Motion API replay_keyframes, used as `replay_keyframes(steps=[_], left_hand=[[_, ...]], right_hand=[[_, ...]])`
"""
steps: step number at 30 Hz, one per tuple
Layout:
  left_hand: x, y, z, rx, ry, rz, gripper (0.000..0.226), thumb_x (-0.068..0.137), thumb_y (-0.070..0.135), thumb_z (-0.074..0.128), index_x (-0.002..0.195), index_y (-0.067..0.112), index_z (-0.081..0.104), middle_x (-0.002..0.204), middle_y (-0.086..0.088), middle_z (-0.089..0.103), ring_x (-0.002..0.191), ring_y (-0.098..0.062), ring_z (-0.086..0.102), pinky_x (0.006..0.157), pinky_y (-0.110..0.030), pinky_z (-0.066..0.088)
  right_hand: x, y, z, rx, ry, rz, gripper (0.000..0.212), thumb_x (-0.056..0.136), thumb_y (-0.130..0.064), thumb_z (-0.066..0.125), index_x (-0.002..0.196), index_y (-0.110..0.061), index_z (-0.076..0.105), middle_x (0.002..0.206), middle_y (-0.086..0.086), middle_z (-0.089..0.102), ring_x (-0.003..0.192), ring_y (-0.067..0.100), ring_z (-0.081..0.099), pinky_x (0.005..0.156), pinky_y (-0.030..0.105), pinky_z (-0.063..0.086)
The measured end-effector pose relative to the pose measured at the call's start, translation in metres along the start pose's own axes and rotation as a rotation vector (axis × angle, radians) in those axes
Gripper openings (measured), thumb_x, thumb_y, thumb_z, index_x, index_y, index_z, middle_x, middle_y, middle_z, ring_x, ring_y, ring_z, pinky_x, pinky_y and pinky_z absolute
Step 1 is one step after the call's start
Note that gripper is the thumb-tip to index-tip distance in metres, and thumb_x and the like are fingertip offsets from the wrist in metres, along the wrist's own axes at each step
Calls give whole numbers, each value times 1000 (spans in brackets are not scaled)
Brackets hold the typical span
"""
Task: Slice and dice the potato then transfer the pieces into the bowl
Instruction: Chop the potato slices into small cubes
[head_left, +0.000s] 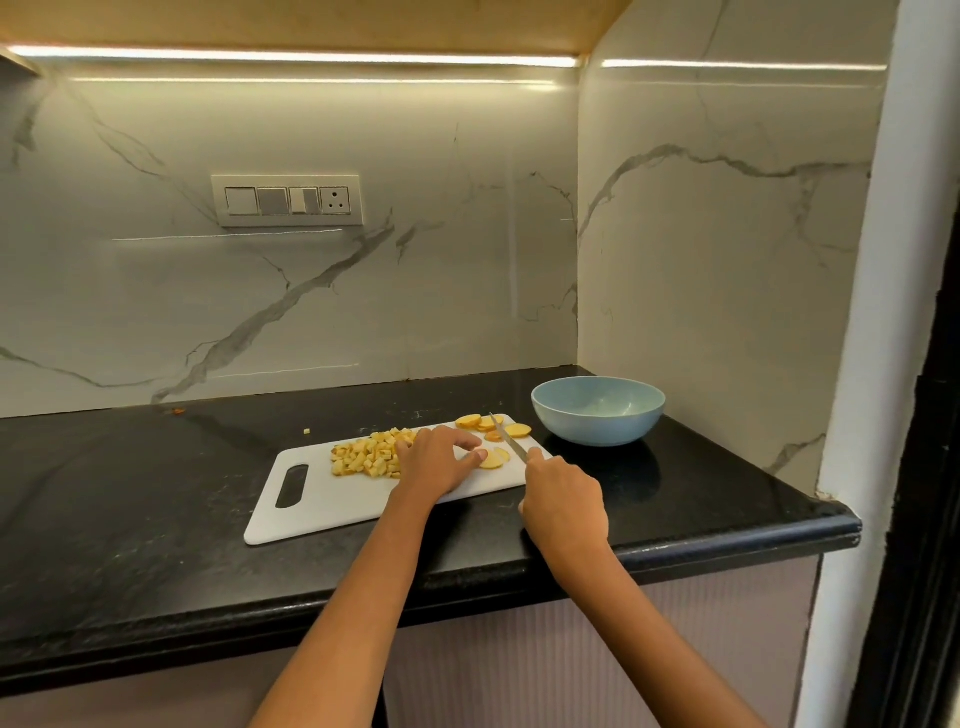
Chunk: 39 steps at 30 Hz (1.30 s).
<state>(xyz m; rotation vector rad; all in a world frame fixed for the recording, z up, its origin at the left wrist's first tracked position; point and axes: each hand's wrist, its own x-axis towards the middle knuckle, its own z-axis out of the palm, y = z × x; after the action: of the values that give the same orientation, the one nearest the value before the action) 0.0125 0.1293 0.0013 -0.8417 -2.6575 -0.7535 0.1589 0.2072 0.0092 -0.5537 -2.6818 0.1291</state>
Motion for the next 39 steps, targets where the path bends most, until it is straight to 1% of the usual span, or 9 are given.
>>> replay_keyframes(steps=[2, 4, 7, 12, 18, 25, 30, 35, 39], left_hand=[[0, -1, -2, -16, 34, -8, 21, 89, 40, 58, 103, 30, 69, 117, 10, 64, 118, -15, 48, 100, -40, 24], [-1, 0, -3, -11, 19, -17, 18, 86, 40, 61, 97, 30, 71, 108, 11, 67, 112, -13, 51, 98, -39, 26], [0, 2, -3, -15, 18, -37, 17, 84, 40, 63, 95, 30, 72, 105, 11, 68, 109, -12, 51, 98, -39, 26], [0, 3, -3, 13, 26, -39, 18, 84, 41, 63, 96, 31, 72, 108, 11, 67, 112, -13, 50, 97, -38, 26], [0, 3, -2, 9, 12, -48, 18, 85, 41, 62, 98, 31, 71, 111, 9, 66, 114, -14, 49, 98, -38, 25], [1, 4, -3, 12, 19, -58, 17, 85, 41, 63, 97, 32, 72, 111, 9, 66, 116, -14, 49, 99, -37, 24], [-3, 8, -4, 57, 26, -49, 17, 86, 40, 61, 97, 32, 72, 115, 8, 65, 119, -16, 48, 101, -40, 23], [-5, 11, -4, 55, 37, -22, 15, 85, 39, 62, 93, 31, 73, 114, 9, 65, 118, -15, 49, 102, -42, 23], [-6, 8, -5, 16, 26, -18, 15, 85, 39, 63, 92, 30, 73, 111, 9, 66, 118, -14, 49, 103, -42, 21]], right_hand=[[0, 0, -1, 1, -1, -13, 34, 97, -19, 48, 130, -11, 44, 106, 7, 62, 88, 16, 63, 68, 23, 44], [0, -1, -1, -23, -17, -54, 34, 97, -19, 48, 131, -11, 44, 110, 7, 61, 92, 17, 62, 71, 24, 45], [0, -5, -1, -55, -43, -96, 32, 98, -16, 45, 130, -11, 45, 115, 8, 59, 98, 18, 61, 77, 26, 46], [1, -6, -4, -61, -58, -113, 32, 99, -18, 46, 129, -11, 47, 120, 9, 58, 102, 19, 60, 81, 26, 46], [1, -5, -2, -67, -47, -106, 29, 99, -18, 46, 127, -12, 48, 116, 8, 59, 98, 18, 61, 75, 25, 43], [6, -8, -3, -76, -75, -100, 27, 98, -18, 46, 124, -11, 52, 115, 8, 59, 98, 19, 61, 75, 25, 44], [10, -14, -3, -89, -97, -137, 26, 99, -13, 44, 123, -11, 53, 118, 9, 57, 102, 21, 60, 81, 28, 47], [2, -10, -4, -102, -108, -161, 26, 99, -14, 44, 123, -10, 52, 119, 9, 57, 103, 20, 59, 81, 27, 45], [1, -12, -6, -76, -98, -136, 27, 99, -14, 44, 125, -11, 51, 120, 9, 56, 104, 20, 59, 82, 27, 45]])
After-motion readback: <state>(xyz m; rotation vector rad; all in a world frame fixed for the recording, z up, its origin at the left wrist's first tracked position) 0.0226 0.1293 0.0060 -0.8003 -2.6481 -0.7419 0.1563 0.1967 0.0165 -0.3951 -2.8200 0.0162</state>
